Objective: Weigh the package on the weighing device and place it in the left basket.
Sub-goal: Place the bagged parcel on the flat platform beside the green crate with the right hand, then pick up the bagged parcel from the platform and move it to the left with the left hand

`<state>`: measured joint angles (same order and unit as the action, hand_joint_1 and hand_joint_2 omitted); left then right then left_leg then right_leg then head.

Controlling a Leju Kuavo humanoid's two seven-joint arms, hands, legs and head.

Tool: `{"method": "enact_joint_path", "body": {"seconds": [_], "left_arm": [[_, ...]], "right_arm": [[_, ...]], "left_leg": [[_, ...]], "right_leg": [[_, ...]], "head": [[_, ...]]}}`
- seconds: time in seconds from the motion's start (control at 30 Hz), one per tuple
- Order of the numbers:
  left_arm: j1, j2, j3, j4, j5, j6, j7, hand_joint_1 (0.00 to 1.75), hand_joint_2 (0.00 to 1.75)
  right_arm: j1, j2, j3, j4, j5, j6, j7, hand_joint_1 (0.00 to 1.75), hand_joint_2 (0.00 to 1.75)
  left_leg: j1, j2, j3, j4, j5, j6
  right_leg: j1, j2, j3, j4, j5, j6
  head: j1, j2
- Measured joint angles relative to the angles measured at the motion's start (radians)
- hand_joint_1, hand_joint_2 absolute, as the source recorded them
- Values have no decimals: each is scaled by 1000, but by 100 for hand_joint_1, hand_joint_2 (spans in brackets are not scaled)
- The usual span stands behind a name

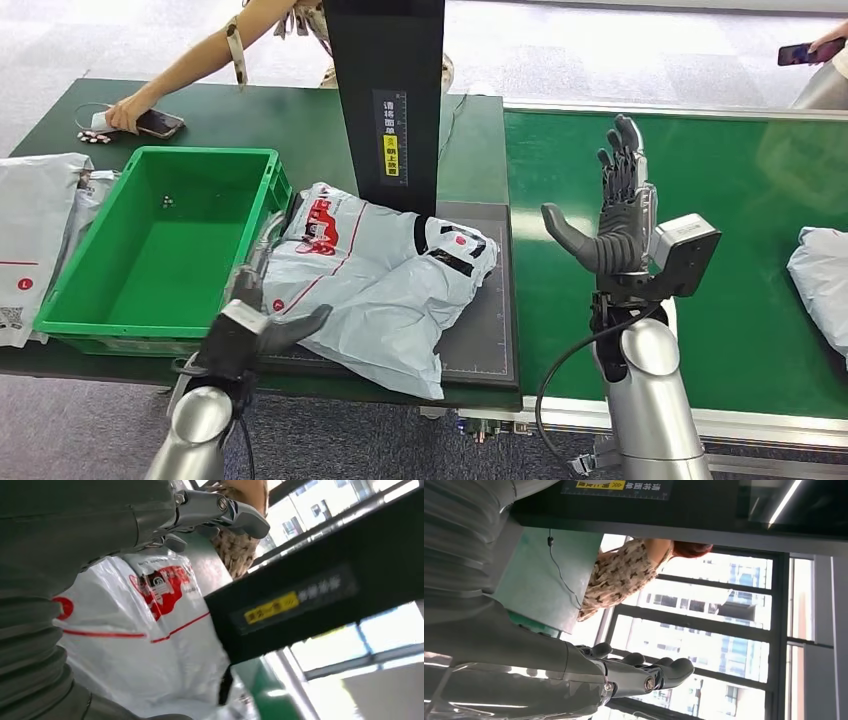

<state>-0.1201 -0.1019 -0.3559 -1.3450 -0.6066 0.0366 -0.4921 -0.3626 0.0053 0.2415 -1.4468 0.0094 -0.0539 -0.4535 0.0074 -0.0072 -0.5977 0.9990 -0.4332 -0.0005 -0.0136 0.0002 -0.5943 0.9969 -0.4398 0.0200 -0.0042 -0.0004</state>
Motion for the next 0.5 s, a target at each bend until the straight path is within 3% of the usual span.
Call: {"method": "enact_joint_path", "body": {"seconds": [0.23, 0.37, 0.5], "left_arm": [[-64, 0, -102, 60, -172, 37, 76, 0, 175], [-190, -19, -199, 210, -378, 2, 218, 0, 175], [-328, -64, -272, 431, -459, -55, 307, 0, 175]], "right_arm": [[24, 36, -38, -26, 32, 17, 3, 0, 175], [24, 61, -49, -20, 70, 46, -1, 0, 175], [20, 79, -53, 0, 93, 55, -16, 0, 175]], "left_leg": [[0, 0, 0, 0, 0, 0], [0, 0, 0, 0, 1, 0], [0, 0, 0, 0, 1, 1]], "right_leg": [[0, 0, 0, 0, 0, 0], [0, 0, 0, 0, 1, 0], [-1, 0, 0, 0, 2, 0]], "head": [[0, 0], [0, 0], [0, 0]]}}
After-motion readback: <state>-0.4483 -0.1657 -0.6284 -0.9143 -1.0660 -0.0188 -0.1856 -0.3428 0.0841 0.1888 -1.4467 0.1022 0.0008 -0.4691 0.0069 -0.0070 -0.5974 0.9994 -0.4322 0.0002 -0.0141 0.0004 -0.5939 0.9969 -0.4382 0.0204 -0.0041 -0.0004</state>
